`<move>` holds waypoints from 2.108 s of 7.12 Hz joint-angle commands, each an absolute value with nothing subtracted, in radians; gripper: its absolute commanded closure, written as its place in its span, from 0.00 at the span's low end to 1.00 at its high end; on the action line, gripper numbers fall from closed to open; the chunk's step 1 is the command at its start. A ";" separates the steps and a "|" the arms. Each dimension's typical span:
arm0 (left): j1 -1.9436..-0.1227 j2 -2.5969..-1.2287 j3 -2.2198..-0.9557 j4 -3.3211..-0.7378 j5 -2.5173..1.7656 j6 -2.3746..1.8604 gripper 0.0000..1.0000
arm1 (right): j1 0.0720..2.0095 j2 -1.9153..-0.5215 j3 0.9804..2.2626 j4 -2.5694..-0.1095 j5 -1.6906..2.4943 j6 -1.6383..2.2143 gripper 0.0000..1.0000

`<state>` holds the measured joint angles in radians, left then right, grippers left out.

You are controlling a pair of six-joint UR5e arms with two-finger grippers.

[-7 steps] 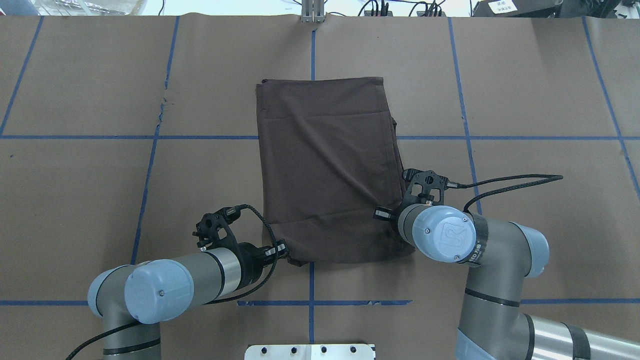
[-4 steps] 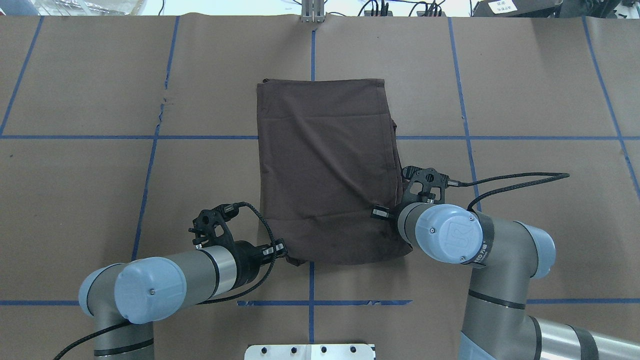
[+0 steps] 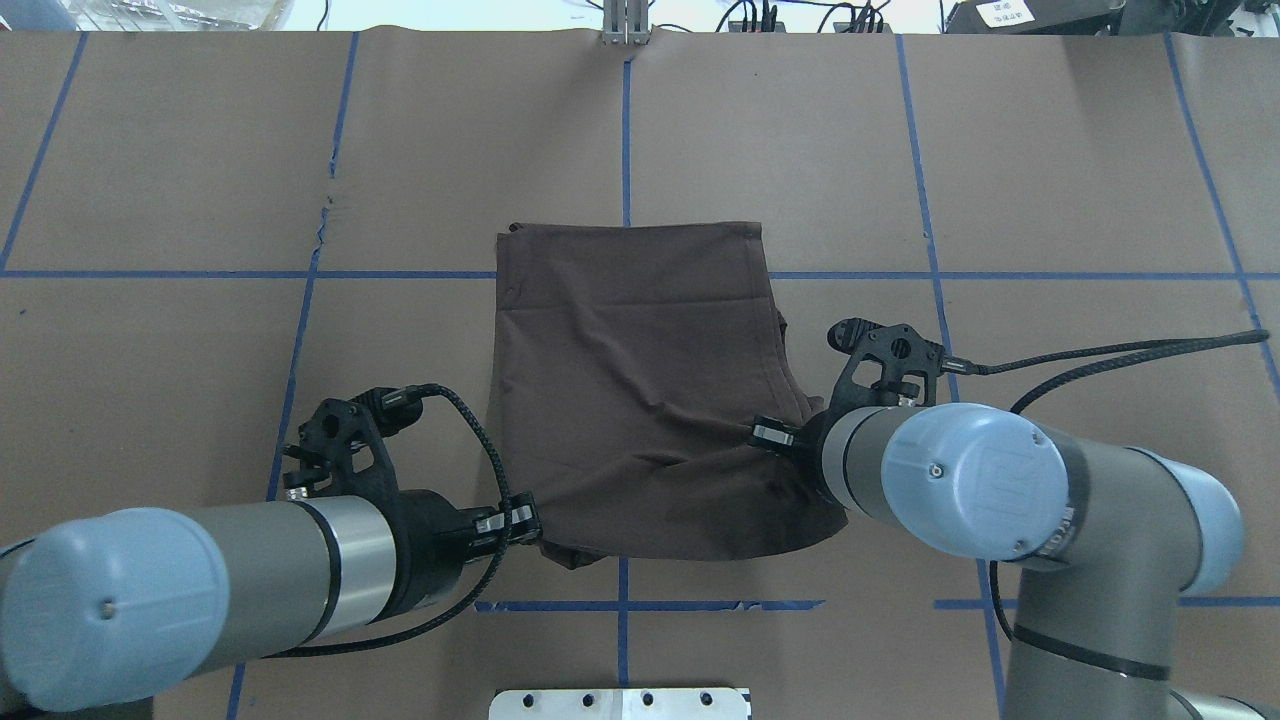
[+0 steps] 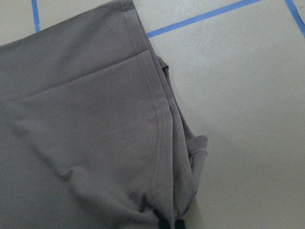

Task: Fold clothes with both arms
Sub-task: 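Lift the near edge with both grippers and fold it toward the far edge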

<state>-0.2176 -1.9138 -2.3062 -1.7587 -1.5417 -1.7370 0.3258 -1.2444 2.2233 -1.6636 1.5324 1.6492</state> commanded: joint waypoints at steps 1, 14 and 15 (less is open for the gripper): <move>-0.209 -1.931 -2.442 -1.562 -1.580 -1.743 1.00 | 0.275 -1.223 2.378 -1.877 1.536 1.684 1.00; -0.469 -2.146 -1.682 -1.887 -1.585 -1.496 0.94 | 0.454 -1.048 1.749 -1.536 1.520 1.605 1.00; -0.469 -2.141 -1.671 -1.896 -1.583 -1.415 0.01 | 0.453 -1.048 1.732 -1.536 1.517 1.585 0.01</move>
